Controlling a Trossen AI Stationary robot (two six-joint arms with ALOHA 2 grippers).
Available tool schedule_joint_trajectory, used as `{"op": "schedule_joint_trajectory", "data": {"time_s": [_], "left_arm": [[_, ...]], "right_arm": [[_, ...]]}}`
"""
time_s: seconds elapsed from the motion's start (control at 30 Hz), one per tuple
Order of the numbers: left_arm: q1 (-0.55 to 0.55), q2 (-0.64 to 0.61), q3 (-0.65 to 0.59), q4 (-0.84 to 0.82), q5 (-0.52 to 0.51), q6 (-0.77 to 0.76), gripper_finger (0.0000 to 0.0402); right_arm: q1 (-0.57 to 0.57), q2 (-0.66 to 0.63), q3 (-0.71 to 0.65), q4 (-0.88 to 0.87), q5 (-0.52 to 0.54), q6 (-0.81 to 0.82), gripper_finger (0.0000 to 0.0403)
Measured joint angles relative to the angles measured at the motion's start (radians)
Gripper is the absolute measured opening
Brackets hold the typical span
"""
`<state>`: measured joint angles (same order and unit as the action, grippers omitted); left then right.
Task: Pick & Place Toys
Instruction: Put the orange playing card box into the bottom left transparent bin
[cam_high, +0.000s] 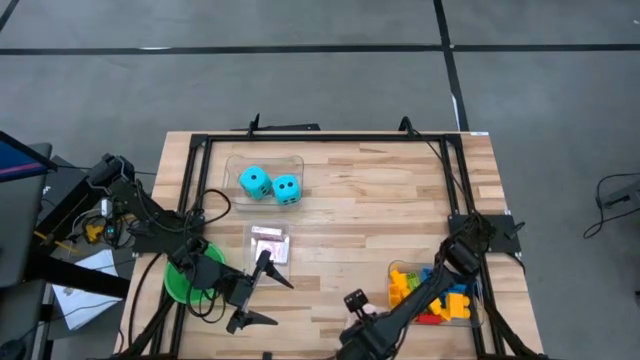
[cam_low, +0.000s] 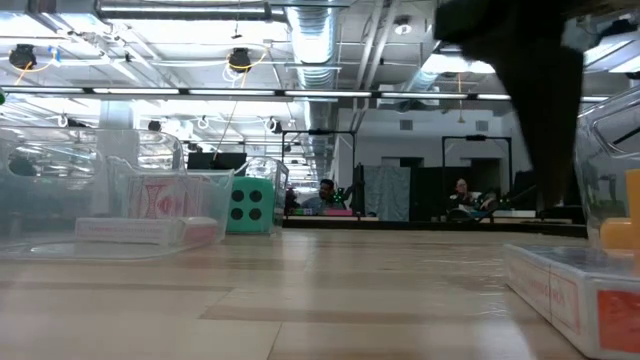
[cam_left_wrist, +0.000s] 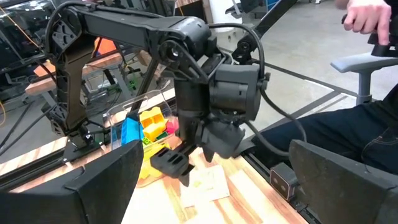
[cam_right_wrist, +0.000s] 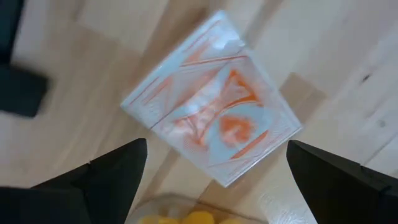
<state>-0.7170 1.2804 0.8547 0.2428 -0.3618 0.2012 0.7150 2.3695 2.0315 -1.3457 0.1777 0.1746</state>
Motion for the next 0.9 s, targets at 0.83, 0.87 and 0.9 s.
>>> {"op": "schedule_joint_trajectory", "data": {"time_s": [0.83, 0.87, 0.9], "left_arm": [[0.000, 0.000, 0.000, 0.000, 0.000, 0.000, 0.0398], [0.000, 0.000, 0.000, 0.000, 0.000, 0.000, 0.0398], [0.000, 0.000, 0.000, 0.000, 0.000, 0.000, 0.0398]], "right_arm": [[-0.034, 0.008, 0.001, 0.141, 0.157, 0.145, 0.0379], [-0.039, 0.008, 0.002, 0.148, 0.161, 0.144, 0.0379], [-0.043, 0.008, 0.002, 0.150, 0.161, 0.142, 0.0379]]}}
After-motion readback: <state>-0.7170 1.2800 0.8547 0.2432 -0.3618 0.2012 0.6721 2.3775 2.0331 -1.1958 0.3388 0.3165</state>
